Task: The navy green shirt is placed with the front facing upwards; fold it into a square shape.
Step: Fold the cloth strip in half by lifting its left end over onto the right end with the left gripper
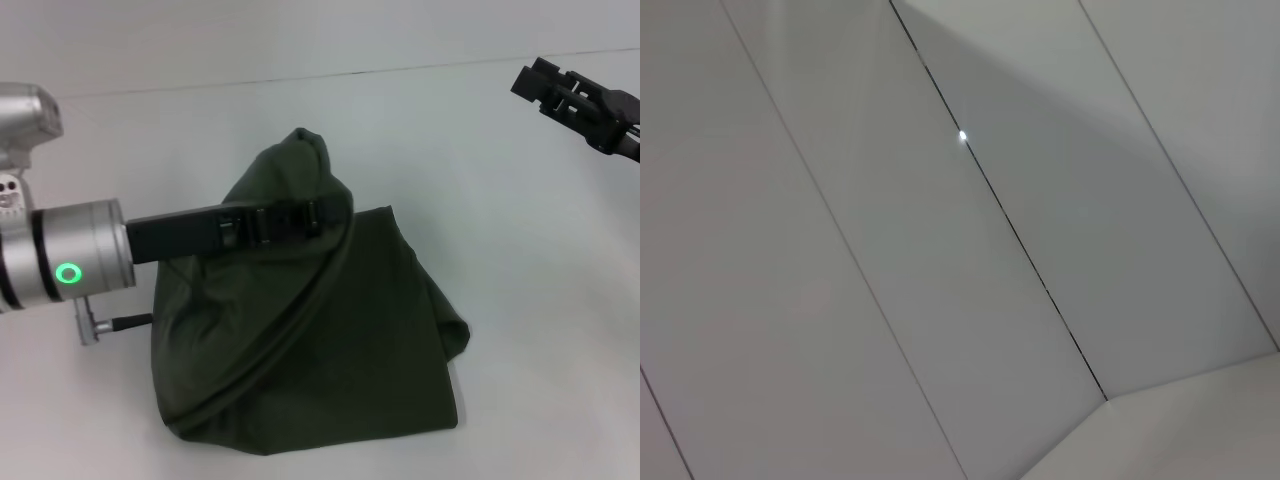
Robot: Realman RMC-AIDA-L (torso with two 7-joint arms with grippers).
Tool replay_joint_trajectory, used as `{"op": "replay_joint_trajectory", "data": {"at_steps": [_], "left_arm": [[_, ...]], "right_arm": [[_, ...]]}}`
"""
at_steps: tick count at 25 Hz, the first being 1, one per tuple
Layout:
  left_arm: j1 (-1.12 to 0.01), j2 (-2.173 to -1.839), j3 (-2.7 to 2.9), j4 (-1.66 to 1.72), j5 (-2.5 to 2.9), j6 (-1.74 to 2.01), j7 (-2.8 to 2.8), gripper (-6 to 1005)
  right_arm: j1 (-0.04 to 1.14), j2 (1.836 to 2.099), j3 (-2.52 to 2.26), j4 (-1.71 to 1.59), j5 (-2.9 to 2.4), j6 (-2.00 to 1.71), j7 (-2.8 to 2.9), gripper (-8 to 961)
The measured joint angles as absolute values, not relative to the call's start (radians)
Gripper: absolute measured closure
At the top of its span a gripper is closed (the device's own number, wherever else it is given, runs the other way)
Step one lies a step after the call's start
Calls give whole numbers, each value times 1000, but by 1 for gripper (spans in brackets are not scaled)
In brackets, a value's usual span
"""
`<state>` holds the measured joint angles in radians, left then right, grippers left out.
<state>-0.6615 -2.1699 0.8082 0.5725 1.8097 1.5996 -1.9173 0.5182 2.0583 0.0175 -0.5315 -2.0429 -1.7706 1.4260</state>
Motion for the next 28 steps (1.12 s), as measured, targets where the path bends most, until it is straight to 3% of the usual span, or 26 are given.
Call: {"op": "replay_joint_trajectory", "data": {"at_steps": [22, 28], "left_arm": [[-698, -2175, 850, 354, 1783, 1463, -1809, 882], [-698, -2175, 875, 349, 1782, 1480, -1788, 666]], "right_arm": [[522, 2059, 2, -532, -2042, -1764, 1427, 339], [521, 2065, 1, -532, -2042, -1764, 1424, 339]]}}
